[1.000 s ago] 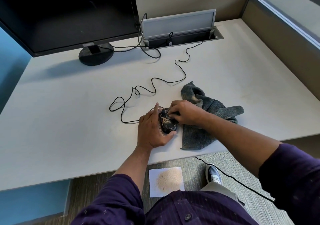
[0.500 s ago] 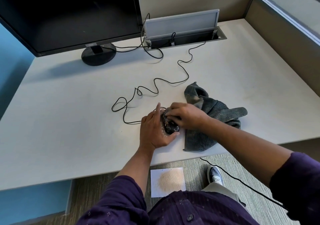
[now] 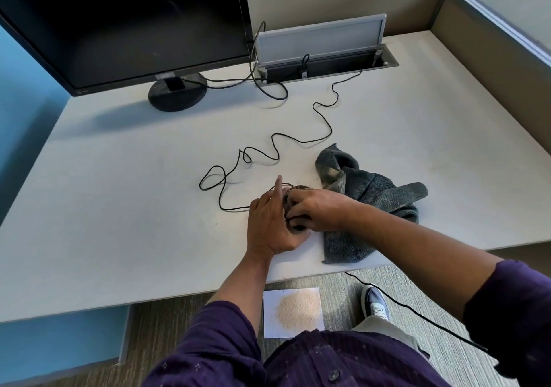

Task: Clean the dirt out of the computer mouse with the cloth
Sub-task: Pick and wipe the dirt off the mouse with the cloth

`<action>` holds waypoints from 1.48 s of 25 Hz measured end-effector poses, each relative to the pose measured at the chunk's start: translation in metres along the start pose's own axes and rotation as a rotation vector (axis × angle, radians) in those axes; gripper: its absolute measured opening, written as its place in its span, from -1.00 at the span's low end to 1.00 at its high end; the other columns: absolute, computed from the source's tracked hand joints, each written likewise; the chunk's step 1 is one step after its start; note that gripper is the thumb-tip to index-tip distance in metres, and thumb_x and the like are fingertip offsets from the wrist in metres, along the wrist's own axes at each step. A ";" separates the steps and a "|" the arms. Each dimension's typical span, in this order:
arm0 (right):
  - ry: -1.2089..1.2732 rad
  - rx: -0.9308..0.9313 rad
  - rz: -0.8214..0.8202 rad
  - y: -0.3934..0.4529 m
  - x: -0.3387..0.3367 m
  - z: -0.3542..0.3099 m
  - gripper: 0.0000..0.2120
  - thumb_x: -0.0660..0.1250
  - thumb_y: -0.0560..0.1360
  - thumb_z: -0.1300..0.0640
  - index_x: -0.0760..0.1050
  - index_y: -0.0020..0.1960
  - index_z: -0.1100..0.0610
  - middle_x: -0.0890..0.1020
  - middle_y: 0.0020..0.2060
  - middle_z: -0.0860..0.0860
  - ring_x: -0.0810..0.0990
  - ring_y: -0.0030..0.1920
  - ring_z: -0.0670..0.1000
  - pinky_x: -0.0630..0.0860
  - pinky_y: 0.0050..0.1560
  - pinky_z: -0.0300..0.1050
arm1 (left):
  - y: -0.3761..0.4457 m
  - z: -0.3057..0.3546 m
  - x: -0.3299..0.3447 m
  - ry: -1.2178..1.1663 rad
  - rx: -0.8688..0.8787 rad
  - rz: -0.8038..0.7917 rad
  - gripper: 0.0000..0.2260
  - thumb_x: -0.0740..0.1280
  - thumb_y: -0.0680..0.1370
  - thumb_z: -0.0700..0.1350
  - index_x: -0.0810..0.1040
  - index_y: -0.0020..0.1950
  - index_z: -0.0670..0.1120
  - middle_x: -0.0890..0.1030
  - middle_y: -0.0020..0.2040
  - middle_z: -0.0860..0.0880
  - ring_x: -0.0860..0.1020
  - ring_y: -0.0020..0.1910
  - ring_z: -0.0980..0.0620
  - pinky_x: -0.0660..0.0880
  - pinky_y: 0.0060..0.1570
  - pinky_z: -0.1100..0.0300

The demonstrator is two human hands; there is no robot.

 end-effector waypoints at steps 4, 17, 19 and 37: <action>0.029 0.229 0.119 0.003 -0.004 0.010 -0.80 0.33 0.56 0.04 0.65 0.10 0.08 0.55 0.03 0.05 0.61 -0.07 0.12 0.59 -0.08 0.05 | 0.001 0.001 0.001 0.016 -0.002 -0.015 0.19 0.40 0.30 0.49 0.10 0.69 -0.18 0.58 0.37 0.11 0.49 0.39 0.03 0.43 0.31 0.03; 0.091 0.117 0.034 -0.009 -0.016 0.024 -0.84 0.40 0.53 0.12 0.67 0.09 0.06 0.59 -0.06 0.02 0.61 -0.08 0.06 0.55 -0.01 -0.03 | 0.000 0.003 -0.003 0.017 -0.008 -0.029 0.18 0.44 0.30 0.48 0.11 0.69 -0.17 0.56 0.42 0.11 0.48 0.41 0.04 0.39 0.34 0.04; 0.104 0.184 0.043 -0.010 -0.018 0.029 -0.84 0.39 0.54 0.12 0.67 0.09 0.07 0.58 -0.08 0.03 0.60 -0.08 0.06 0.54 0.01 -0.01 | 0.001 0.003 -0.003 0.014 -0.006 -0.027 0.18 0.44 0.30 0.49 0.12 0.69 -0.16 0.56 0.41 0.10 0.48 0.41 0.05 0.40 0.34 0.05; 0.046 0.137 -0.099 0.016 -0.014 0.026 -0.74 0.32 0.52 0.17 0.63 0.16 -0.01 0.58 0.06 -0.05 0.58 0.07 0.04 0.51 0.09 -0.12 | 0.000 0.003 -0.004 -0.019 -0.028 -0.015 0.21 0.43 0.27 0.47 0.08 0.70 -0.16 0.59 0.36 0.12 0.48 0.39 0.05 0.41 0.32 0.02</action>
Point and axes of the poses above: each hand's wrist, its own y-axis towards the middle knuckle, its own x-axis out of the palm, z = x × y, the point moved 4 cm from there along y, towards the middle knuckle
